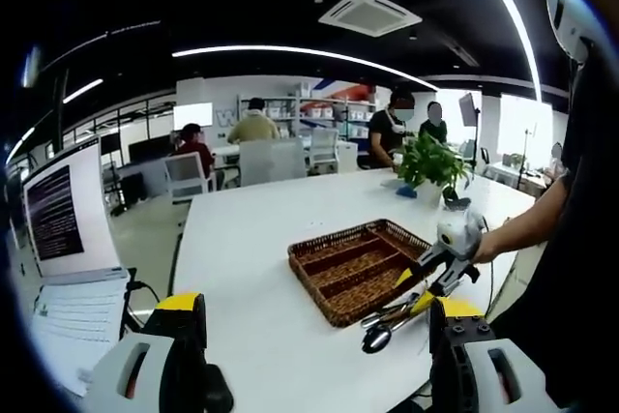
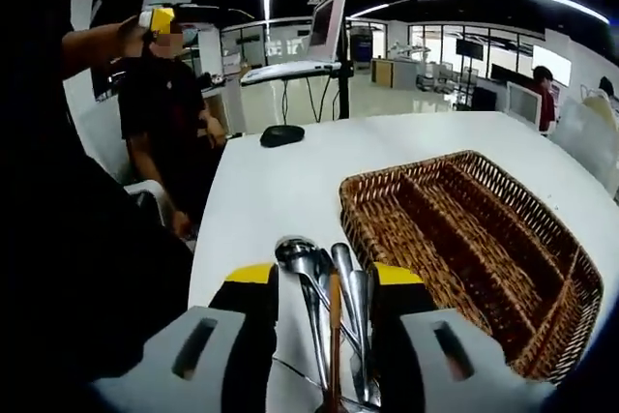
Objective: Arrange the knives, forks, and spoons in their matching storage slots by inserting each utensil handle-first until every utensil is classified and aligned in the correct compartment
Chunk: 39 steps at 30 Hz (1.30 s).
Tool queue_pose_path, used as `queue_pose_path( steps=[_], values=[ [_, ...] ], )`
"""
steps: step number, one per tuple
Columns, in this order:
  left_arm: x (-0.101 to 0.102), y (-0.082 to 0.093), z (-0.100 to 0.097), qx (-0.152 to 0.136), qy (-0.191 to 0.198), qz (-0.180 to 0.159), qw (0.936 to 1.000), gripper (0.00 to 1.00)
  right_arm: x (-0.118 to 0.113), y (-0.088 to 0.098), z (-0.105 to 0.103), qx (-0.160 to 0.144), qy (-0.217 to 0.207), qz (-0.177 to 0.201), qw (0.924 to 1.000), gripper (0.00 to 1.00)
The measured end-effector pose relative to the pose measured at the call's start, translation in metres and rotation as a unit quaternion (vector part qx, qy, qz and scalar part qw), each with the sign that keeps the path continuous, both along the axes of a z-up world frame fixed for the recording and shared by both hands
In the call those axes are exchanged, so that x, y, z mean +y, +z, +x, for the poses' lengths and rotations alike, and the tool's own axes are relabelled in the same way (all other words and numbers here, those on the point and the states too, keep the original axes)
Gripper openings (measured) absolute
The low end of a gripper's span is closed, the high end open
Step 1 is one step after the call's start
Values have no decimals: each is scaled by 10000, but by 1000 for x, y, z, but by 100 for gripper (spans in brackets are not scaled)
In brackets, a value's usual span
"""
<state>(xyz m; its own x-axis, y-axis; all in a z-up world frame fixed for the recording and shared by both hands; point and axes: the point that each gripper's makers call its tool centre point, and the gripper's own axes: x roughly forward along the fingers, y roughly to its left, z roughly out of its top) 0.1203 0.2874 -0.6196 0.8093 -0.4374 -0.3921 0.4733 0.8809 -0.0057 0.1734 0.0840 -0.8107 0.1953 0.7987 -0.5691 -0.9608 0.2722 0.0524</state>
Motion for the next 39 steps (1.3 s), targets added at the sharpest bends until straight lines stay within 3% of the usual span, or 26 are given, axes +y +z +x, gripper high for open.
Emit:
queue_pose_path(
  steps=[4,10,20,27,39],
  values=[
    [3,-1,-1,14,26,7,10000,100,1,-14,0,207,-78,-105,9997,27],
    [7,0,-4,30,82,16,10000,100,1,-33,5,405,-233,-295,9985,21],
    [14,-1,-8,63,188,16,9998,100,-6,-53,2,378,-124,-668,9970,12],
    [14,-3,-9,99,174,23,9998,100,-3,-57,1,378,-64,-746,9965,6],
    [17,-1,-7,61,194,30,9998,100,-6,-56,3,466,-54,-772,9959,5]
  ],
)
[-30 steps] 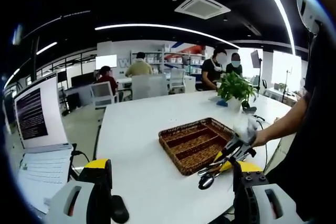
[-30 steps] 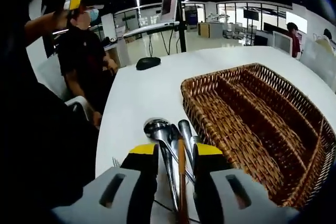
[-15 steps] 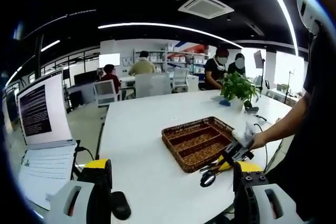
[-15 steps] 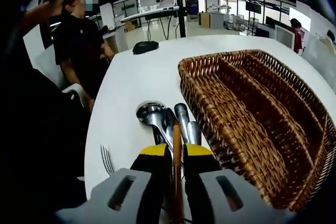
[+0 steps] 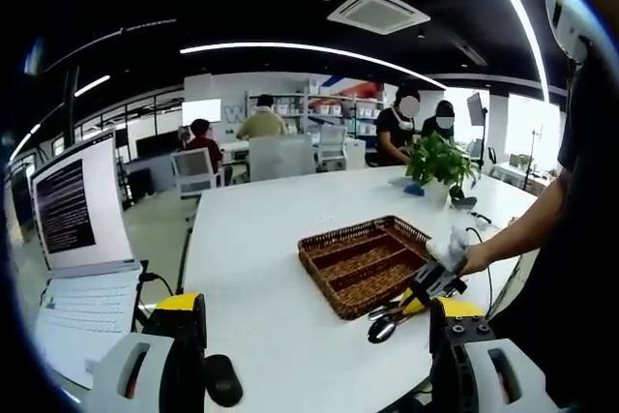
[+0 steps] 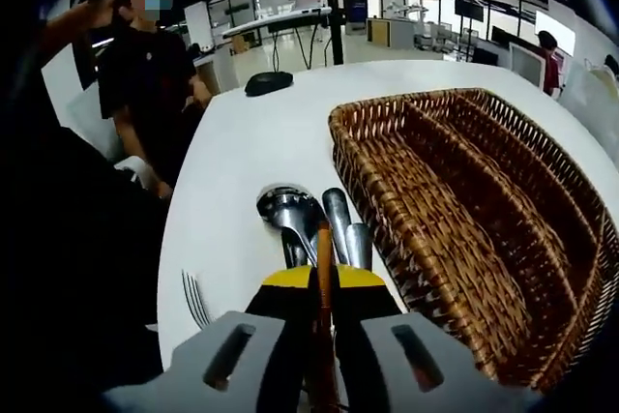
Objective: Arrange the knives, forks, and spoons in their matching storage slots by inserting each utensil handle-first until every utensil is classified and aligned in the correct compartment
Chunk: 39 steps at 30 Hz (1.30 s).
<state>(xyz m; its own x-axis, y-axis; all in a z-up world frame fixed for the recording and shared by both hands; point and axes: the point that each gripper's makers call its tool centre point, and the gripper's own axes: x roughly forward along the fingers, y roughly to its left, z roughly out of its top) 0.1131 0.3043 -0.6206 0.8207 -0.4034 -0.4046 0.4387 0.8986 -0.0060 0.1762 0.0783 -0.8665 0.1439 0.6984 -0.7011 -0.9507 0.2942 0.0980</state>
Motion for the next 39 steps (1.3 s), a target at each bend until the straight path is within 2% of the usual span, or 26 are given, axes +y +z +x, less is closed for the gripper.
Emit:
queue_pose_path(
  steps=[10,21,29,36,39],
  values=[
    [-2,1,2,-28,0,-3,10000,100,-2,5,4,71,-120,21,9999,4],
    [-8,1,8,-65,-27,-50,10000,100,-3,24,3,276,-193,-45,9994,3],
    [-17,3,12,-102,-68,-80,9999,100,0,47,13,96,-201,13,9998,3],
    [-25,6,18,-155,-115,-118,9997,100,-2,70,35,24,-612,133,9980,3],
    [-28,6,23,-180,-157,-129,9996,100,-9,80,49,60,-997,217,9948,3]
  ],
)
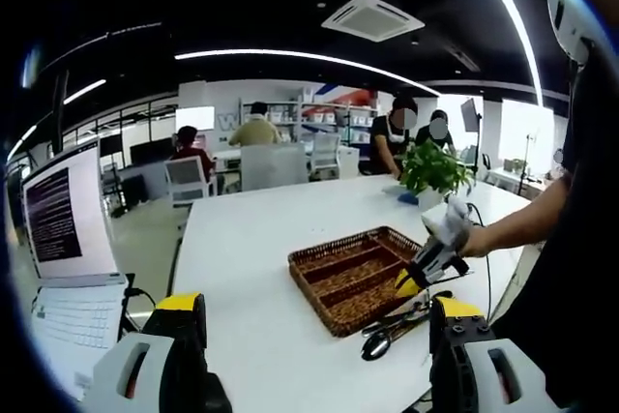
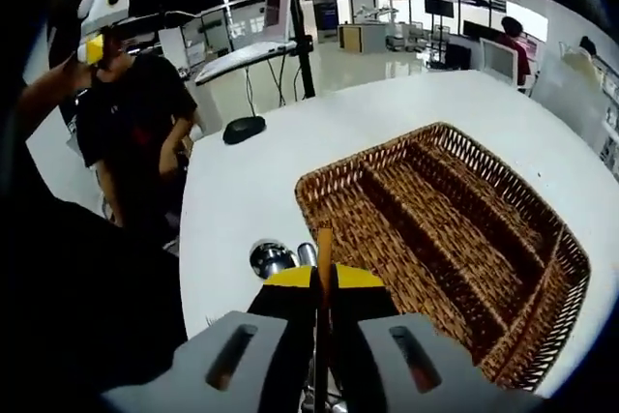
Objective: Arrange the knives, forks, and spoons in their matching storage slots by inserting each utensil handle-first until every utensil is classified and aligned in the correct compartment
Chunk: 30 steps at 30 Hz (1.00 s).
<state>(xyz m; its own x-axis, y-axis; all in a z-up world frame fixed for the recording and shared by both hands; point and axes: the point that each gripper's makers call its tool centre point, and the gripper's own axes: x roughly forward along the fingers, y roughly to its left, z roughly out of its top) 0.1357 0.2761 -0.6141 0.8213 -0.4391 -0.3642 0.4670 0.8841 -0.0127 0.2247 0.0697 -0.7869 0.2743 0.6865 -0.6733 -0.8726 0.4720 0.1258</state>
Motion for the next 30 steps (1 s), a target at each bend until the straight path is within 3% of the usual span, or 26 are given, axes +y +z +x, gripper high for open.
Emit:
queue_pose_path(
  steps=[14,15,18,30],
  values=[
    [-23,-2,27,26,-425,-140,9990,100,-50,23,43,-59,-1313,-2,9913,3],
    [-25,-3,30,28,-461,-150,9988,100,-58,25,49,-202,-1480,-88,9887,3],
    [-31,-6,37,37,-589,-118,9982,100,-79,29,57,-134,-1978,-99,9801,3],
    [-65,-4,56,29,-1112,-164,9937,100,-132,62,72,-259,-2945,-106,9553,3]
  ],
)
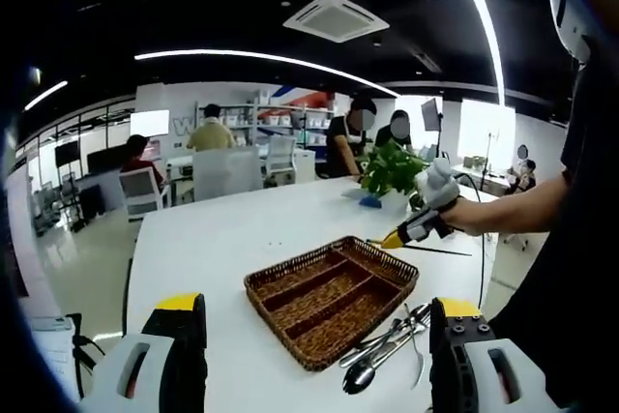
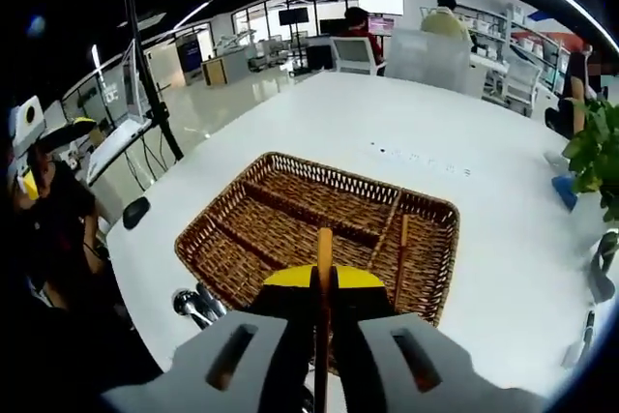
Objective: Arrange the knives, forks, and spoons in their matching storage slots by inserting each utensil handle-first until every utensil is classified and aligned in the correct compartment
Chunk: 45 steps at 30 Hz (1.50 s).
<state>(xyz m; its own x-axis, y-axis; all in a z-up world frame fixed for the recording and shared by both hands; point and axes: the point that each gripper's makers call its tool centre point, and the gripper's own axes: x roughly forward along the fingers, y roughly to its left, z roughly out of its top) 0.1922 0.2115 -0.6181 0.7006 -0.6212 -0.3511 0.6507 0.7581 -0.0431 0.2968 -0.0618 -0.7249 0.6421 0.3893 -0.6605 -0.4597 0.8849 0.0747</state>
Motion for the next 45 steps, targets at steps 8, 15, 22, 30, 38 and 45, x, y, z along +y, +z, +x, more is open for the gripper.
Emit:
queue_pose_path(
  steps=[8,15,22,30,38,45],
  values=[
    [-12,1,5,1,-220,13,9998,100,-35,10,7,-18,-675,41,9977,3],
    [-9,1,3,53,-250,38,9997,100,-47,14,14,-27,-841,31,9964,3],
    [-4,-1,5,67,-239,40,9997,100,-55,11,23,24,-1015,77,9948,3],
    [2,-4,6,80,-198,22,9998,100,-56,6,41,132,-1160,217,9929,3],
    [2,-4,3,114,-135,-3,9998,100,-58,3,63,80,-1290,257,9913,3],
    [4,-3,2,126,-77,-16,9999,100,-54,-2,83,17,-1375,346,9899,3]
  ],
)
